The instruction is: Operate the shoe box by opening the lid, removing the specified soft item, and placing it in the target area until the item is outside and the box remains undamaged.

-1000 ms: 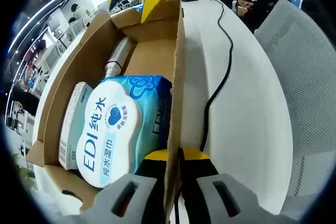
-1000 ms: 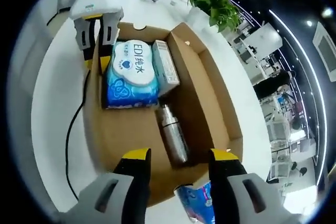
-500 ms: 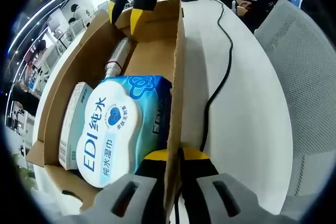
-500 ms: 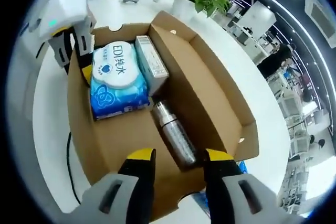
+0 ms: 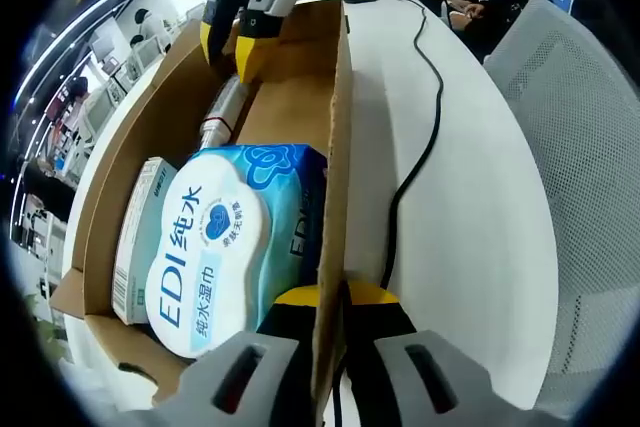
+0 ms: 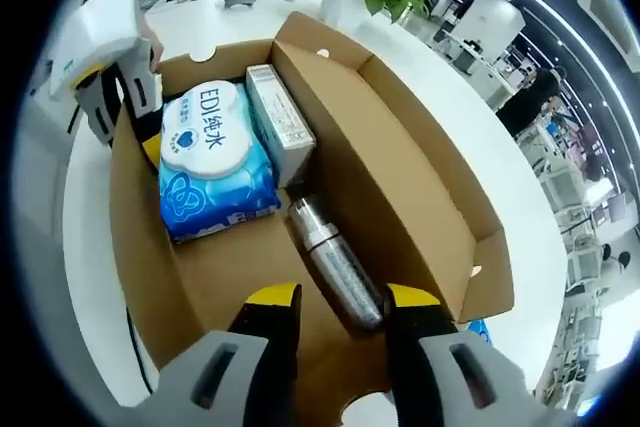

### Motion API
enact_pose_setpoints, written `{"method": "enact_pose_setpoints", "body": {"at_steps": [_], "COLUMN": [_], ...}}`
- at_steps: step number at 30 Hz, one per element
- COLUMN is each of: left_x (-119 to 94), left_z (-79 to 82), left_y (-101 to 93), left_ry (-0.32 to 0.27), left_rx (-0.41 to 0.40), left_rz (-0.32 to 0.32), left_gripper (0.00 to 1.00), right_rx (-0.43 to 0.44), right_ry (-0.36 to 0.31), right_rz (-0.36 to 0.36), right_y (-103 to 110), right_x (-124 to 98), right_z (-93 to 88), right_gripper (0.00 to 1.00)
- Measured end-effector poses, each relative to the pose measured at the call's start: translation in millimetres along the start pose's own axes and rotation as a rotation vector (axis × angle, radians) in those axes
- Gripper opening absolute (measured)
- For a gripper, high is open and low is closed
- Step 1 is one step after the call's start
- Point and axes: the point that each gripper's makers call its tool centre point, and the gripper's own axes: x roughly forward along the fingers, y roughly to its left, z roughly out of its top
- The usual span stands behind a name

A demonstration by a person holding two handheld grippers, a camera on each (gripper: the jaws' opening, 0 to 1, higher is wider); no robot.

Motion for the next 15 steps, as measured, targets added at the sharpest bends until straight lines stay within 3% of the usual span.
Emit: {"method": "enact_pose_setpoints", "body": {"at_steps": [15], "left_x": [0], "left_z": [0.2], "left_y": [-0.1], "left_ry": [0.000], "left_rx": [-0.001], "left_rz": [0.000], "left_gripper": [0.04], "right_rx": [-0.128], "right_ry": [0.073], "right_rz": [-0.001], "right_y": [0], "right_x": [20], "right_z": [-0.2], "right_gripper": [0.29]}}
